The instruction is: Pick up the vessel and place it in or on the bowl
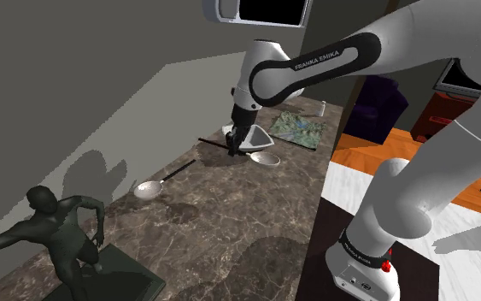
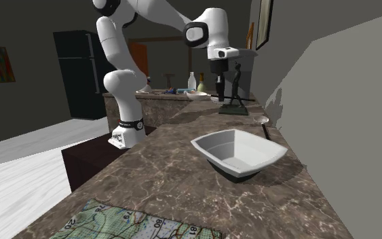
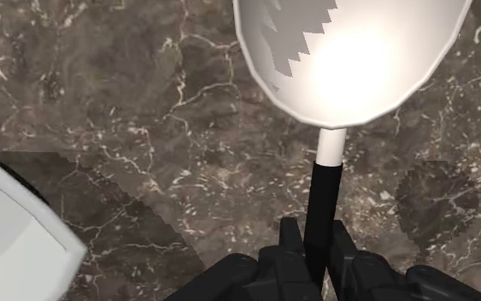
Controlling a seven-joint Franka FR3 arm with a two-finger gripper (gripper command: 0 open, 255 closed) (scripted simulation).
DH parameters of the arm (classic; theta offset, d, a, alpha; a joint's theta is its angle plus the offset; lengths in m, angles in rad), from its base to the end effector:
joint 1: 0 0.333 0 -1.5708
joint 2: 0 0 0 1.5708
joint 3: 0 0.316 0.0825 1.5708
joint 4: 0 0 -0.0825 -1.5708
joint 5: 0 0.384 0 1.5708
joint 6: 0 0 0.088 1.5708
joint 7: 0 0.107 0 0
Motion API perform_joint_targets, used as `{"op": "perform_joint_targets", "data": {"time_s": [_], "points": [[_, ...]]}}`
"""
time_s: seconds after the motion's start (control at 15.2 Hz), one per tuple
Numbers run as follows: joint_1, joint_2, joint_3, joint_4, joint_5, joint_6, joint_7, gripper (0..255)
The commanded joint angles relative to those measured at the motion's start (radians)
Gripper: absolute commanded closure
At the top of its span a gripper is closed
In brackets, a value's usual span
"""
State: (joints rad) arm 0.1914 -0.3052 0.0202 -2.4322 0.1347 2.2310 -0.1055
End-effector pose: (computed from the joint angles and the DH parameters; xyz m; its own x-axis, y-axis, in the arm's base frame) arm 0.4412 0.0991 0.4294 0.9668 0.2304 0.1104 0.2412 -0.9656 -0.0970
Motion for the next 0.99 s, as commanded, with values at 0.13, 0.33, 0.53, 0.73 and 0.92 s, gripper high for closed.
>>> {"op": "perform_joint_targets", "data": {"time_s": [0.13,0.33,0.53,0.73,0.92], "points": [[-0.039,0.06,-0.066,0.062,-0.01,-0.012,-0.099,255],[-0.067,0.112,-0.112,0.121,-0.011,-0.027,-0.171,255],[-0.093,0.171,-0.155,0.19,-0.006,-0.045,-0.242,255],[-0.12,0.236,-0.193,0.269,0.006,-0.068,-0.312,255],[-0.149,0.308,-0.227,0.358,0.023,-0.096,-0.38,255]]}}
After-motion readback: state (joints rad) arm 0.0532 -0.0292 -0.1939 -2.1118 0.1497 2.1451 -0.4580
